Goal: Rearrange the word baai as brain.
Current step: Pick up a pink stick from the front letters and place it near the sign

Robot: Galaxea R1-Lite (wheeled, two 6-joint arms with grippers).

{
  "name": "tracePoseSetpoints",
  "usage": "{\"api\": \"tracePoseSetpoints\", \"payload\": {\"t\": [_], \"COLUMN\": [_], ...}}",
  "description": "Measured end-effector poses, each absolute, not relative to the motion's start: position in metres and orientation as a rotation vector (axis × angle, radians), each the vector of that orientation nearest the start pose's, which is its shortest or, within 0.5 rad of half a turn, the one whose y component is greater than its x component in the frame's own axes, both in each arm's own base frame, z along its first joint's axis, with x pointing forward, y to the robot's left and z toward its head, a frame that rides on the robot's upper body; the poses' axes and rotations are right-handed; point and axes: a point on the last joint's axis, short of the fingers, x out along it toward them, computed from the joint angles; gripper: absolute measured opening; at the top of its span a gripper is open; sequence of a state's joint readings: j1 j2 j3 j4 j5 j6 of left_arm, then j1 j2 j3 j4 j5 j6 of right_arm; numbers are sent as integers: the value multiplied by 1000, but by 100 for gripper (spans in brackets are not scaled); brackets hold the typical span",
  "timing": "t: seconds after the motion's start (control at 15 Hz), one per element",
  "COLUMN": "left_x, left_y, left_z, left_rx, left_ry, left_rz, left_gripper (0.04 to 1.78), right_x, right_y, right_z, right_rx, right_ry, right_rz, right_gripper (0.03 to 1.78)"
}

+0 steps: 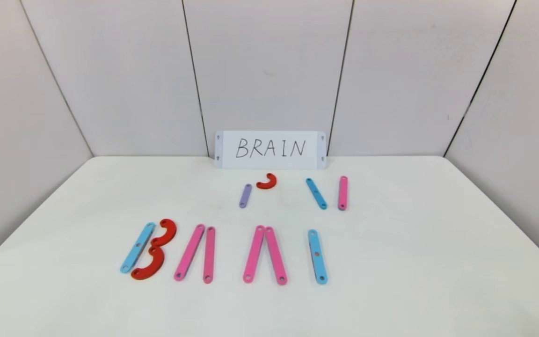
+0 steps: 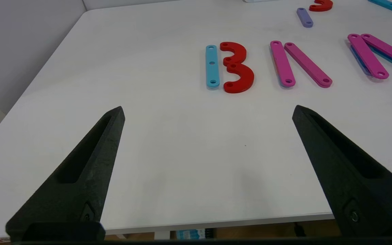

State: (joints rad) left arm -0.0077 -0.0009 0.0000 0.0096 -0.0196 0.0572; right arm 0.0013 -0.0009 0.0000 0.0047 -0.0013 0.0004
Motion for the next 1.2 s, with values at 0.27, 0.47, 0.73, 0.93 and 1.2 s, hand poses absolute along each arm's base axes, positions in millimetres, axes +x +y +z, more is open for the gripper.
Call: {"api": "tracePoseSetpoints", "payload": {"t": [0.27,0.47,0.73,0.93,1.2], "left_x": [-23,-24,-25,-15,27], "left_y": [0,0,0,0,-1], "left_z": [75,79,110,150,207], "left_rx": [61,62,62,62,61], "left_ry": [8,8,7,34,134], "left_rz": [-28,-28,-32,-40,-50], "left_gripper": [173,173,173,173,173], "right_x": [-23,-25,-31,-26,10], "right_y": [0,0,0,0,0], "right_z": [75,80,120,174,243], "right_rx": [-13,-8,-5,-4,-4], "right_ry": [6,-4,-39,-58,-16], "right_rz": [4,0,13,21,27], "right_gripper": [174,174,174,174,174]}}
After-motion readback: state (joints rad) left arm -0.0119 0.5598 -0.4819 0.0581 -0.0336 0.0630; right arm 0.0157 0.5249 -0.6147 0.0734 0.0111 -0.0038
